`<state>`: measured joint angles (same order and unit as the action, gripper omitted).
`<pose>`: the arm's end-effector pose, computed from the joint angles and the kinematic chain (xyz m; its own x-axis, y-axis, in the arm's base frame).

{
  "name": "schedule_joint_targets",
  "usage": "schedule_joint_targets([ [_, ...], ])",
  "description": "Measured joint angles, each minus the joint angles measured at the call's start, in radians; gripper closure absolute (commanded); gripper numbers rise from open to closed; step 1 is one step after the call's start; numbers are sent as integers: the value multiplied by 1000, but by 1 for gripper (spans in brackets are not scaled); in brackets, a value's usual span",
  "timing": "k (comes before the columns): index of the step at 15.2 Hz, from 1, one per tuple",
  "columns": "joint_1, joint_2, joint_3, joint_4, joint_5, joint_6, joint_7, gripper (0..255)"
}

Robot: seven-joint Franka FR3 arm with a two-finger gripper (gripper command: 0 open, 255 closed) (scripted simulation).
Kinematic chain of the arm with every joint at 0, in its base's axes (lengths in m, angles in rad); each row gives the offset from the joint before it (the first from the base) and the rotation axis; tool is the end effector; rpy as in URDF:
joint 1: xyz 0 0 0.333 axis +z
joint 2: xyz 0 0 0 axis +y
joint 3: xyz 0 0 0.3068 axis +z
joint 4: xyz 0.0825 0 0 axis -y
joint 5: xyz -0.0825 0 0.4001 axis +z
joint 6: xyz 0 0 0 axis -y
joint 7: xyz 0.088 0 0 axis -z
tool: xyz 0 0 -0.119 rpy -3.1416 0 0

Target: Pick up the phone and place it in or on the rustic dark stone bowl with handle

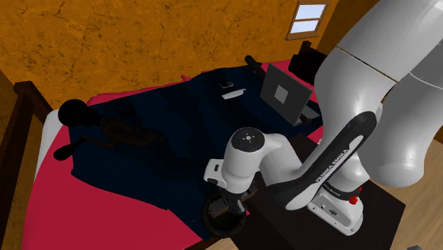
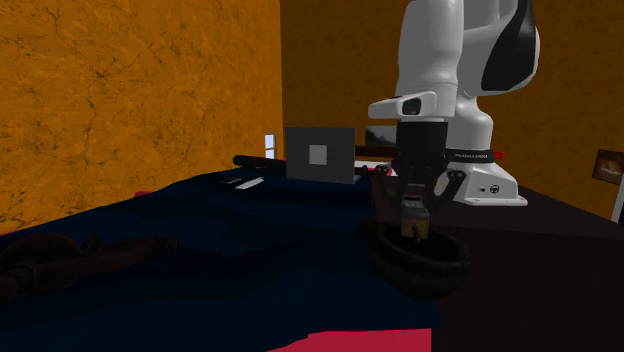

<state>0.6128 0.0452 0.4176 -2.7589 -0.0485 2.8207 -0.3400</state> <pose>0.2000 0.3432 0.1696 0.1544 0.9878 0.0204 0.9880 -0.1545 0.0050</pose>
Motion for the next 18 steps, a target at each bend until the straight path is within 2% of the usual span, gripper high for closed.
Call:
schedule_joint_targets([
  [6,1,21,-7,1,-28,18,20,255],
  [7,1,21,-7,1,-28,19,20,0],
  [13,1,21,-7,1,-29,19,20,0],
  [14,-2,1,1,1,-4,0,1,0],
  [17,6,-130,24,-6,135,-111,-96,0],
  [18,11,-150,22,-6,152,-130,-109,0],
])
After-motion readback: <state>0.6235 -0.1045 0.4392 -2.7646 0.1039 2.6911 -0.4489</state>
